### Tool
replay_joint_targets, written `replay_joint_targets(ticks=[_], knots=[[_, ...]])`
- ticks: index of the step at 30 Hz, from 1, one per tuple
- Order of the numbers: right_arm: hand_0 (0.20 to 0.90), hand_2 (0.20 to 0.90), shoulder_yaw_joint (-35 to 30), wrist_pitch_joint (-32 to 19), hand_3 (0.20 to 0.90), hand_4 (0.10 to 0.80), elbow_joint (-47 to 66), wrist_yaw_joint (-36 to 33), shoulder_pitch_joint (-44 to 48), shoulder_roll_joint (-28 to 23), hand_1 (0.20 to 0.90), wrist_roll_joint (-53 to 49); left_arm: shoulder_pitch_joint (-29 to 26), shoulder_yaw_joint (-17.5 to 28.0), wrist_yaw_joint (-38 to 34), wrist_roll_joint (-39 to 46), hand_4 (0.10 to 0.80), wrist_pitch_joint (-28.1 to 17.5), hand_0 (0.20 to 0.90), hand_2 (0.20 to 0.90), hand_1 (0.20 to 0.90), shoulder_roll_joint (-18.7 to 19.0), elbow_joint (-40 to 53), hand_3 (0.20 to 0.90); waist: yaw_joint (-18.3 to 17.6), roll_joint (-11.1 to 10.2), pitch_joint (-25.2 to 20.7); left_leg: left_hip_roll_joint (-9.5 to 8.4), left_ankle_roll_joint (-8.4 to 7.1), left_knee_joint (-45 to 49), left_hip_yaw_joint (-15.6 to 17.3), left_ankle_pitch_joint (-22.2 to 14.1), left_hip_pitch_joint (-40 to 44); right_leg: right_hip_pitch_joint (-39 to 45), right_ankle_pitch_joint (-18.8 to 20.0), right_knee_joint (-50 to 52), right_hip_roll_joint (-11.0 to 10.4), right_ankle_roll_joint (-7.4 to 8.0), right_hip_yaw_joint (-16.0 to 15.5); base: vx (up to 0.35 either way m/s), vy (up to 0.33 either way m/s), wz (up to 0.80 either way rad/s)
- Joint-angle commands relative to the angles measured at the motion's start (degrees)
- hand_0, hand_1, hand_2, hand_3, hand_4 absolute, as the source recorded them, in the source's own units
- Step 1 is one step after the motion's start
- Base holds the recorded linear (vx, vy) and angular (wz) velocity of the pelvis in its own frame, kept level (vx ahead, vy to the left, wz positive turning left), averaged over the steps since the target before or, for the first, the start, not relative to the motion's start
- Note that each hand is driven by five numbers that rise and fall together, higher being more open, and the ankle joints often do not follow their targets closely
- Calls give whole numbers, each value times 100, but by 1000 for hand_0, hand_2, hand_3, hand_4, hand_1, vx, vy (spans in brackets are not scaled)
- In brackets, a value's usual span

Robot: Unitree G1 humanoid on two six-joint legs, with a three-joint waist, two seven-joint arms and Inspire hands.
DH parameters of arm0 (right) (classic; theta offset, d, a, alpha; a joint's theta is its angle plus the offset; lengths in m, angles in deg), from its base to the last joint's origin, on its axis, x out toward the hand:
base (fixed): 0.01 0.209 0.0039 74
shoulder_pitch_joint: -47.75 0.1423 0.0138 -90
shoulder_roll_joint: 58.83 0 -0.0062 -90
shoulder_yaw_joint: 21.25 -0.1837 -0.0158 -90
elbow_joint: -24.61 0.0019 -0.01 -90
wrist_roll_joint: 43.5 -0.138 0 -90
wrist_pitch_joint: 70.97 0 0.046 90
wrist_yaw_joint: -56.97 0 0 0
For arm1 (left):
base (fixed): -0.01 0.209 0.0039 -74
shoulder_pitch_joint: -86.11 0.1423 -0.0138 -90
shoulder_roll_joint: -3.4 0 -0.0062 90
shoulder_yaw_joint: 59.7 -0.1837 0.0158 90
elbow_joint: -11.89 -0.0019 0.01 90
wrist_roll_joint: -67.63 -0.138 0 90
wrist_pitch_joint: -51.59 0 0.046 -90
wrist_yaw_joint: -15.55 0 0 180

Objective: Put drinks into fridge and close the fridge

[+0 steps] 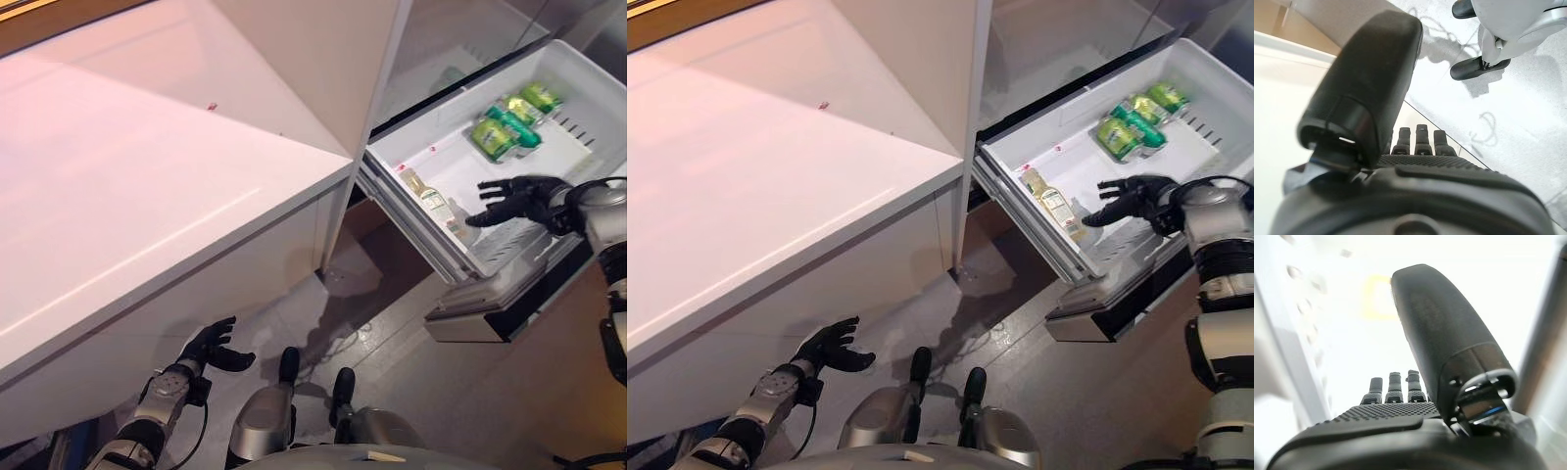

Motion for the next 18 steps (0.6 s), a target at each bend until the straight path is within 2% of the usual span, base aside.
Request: replay_joint_targets(ticks=[1, 6, 9, 10, 13, 14, 18], knots=[[900, 900, -19, -379, 900, 800, 485, -602, -445, -953, 900, -684, 230, -111, 51, -206, 800, -227, 900, 900, 900, -18, -364, 900, -224, -152, -1253, -102, 21, 371, 208, -918, 79, -313, -334, 699, -98, 320, 128, 8, 21, -14], [900, 900, -1174, -1222, 900, 800, 1105, -1976, -1216, -1018, 900, -2032, 403, -128, 74, -331, 800, -287, 900, 900, 900, -60, -501, 900, -385, -129, -1444, -82, 26, 379, 298, -988, 138, -300, -341, 691, -91, 366, 255, 23, 4, -15], [900, 900, -1930, -1829, 900, 800, 1347, -2778, -1695, -832, 900, -2530, 524, -167, 77, -414, 800, -290, 900, 900, 900, -104, -510, 900, -432, -76, -1517, -72, 29, 398, 335, -1029, 142, -325, -350, 707, -95, 398, 302, 38, 0, -15], [900, 900, -2021, -1894, 900, 800, 1376, -2885, -1765, -795, 900, -2614, 542, -179, 77, -417, 800, -287, 900, 900, 900, -106, -503, 900, -432, -70, -1526, -73, 31, 404, 337, -1034, 139, -330, -353, 711, -96, 401, 311, 40, 9, -18], [900, 900, -2601, -2235, 900, 800, 1589, -3448, -2272, -366, 900, -2893, 653, -234, 45, -425, 800, -202, 900, 900, 900, -190, -397, 900, -459, 4, -1539, -77, 64, 478, 373, -1113, 145, -353, -388, 770, -122, 412, 348, 60, 18, -10], [900, 900, -2773, -2367, 900, 800, 1626, -3611, -2456, -87, 900, -2974, 682, -270, 38, -423, 800, -160, 900, 900, 900, -231, -369, 900, -466, 44, -1529, -89, 92, 560, 379, -1164, 133, -370, -416, 832, -142, 411, 373, 75, 18, -7], [900, 900, -2909, -2702, 900, 800, 1569, -3797, -2738, 320, 900, -2996, 742, -341, 37, -464, 800, -120, 900, 900, 900, -272, -323, 900, -439, 93, -1462, -121, 163, 774, 350, -1287, 91, -407, -490, 1006, -188, 401, 412, 93, -3, -8]])
